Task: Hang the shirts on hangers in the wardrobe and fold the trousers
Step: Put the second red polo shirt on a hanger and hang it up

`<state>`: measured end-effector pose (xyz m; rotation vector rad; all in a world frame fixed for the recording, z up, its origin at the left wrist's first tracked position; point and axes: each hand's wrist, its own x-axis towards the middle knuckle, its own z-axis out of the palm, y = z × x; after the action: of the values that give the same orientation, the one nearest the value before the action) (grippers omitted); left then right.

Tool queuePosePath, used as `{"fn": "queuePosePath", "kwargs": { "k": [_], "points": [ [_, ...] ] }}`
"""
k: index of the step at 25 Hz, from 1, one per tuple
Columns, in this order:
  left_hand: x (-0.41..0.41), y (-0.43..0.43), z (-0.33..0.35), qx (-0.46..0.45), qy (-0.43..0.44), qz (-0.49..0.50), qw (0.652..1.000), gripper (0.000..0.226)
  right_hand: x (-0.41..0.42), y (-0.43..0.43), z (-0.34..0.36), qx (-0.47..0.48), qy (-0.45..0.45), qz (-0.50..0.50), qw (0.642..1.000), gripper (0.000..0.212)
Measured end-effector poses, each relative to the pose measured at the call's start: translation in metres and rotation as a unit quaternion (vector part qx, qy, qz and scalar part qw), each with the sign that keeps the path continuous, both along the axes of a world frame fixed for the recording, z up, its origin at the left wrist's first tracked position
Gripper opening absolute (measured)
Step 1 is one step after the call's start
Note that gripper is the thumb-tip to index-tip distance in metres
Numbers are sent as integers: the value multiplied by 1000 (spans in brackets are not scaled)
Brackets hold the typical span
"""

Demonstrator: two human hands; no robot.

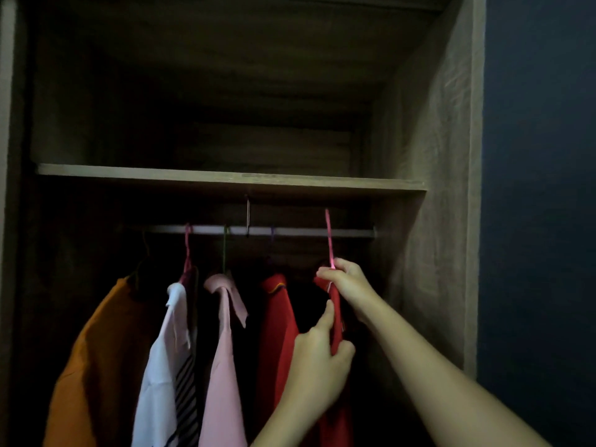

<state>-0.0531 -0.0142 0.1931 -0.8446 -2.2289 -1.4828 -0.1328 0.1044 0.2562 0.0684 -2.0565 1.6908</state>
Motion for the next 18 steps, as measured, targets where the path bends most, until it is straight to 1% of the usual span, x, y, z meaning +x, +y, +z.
{"fn": "queuePosePath", "kwargs": {
  "k": [3, 5, 10, 13, 15, 16, 17, 18],
  "points": [
    [-24, 17, 2, -9, 7, 31, 999, 69, -23, 10, 13, 39, -12, 8, 999, 35],
    [-37, 28, -1, -24, -7, 40, 999, 71, -33, 16, 17, 74, -27, 5, 997, 40],
    [-65, 43, -5, -68, -37, 60, 995, 70, -56, 25, 12, 92, -68, 6, 993, 40],
    [-73, 47, -11, -128, -55, 65, 988, 72, -64, 29, -2, 108, -101, 1, 989, 34],
    [-75, 49, -16, -172, -63, 65, 981, 72, -65, 30, -8, 117, -108, 3, 987, 32],
    [-73, 49, -17, -194, -57, 69, 977, 70, -66, 30, -9, 124, -106, 1, 987, 31],
    [-69, 48, -17, -211, -29, 85, 973, 65, -67, 29, -9, 140, -107, -10, 984, 29],
    [-65, 44, -17, -203, 34, 120, 971, 55, -67, 29, -8, 162, -109, -29, 980, 28]
  ]
}}
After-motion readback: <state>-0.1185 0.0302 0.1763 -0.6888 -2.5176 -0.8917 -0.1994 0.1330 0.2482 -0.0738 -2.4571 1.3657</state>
